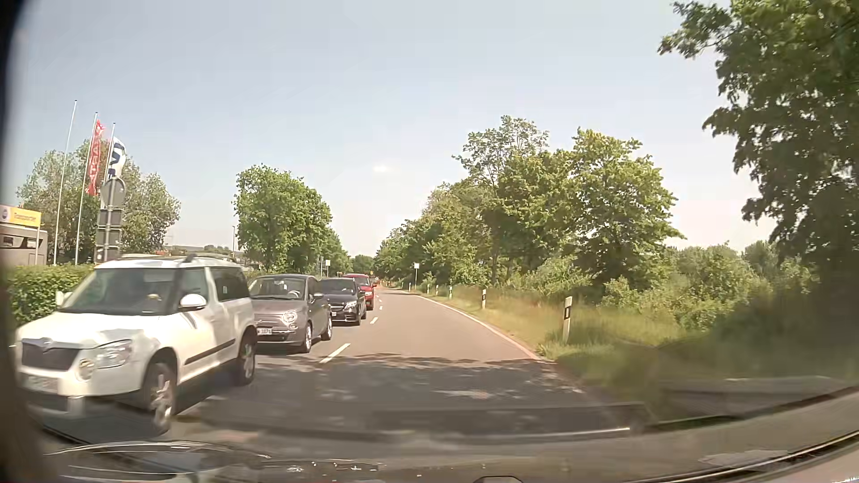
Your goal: Follow the waypoints while adhering to traffic rules and regulations
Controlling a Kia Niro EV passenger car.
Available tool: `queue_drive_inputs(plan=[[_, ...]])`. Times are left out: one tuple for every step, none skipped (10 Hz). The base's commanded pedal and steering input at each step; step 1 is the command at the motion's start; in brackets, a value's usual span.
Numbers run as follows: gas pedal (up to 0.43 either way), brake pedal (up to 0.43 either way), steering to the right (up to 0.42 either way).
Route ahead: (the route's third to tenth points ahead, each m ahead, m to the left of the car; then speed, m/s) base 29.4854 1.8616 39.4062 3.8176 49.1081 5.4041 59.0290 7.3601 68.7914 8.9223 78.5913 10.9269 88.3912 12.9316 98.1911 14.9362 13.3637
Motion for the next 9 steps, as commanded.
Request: queue_drive_inputs(plan=[[0.169,0.000,-0.019],[0.177,0.000,-0.019],[0.177,0.000,-0.019],[0.177,0.000,-0.019],[0.177,0.000,-0.019],[0.177,0.000,-0.019],[0.177,0.000,-0.019],[0.177,0.000,-0.019],[0.189,0.000,-0.019]])
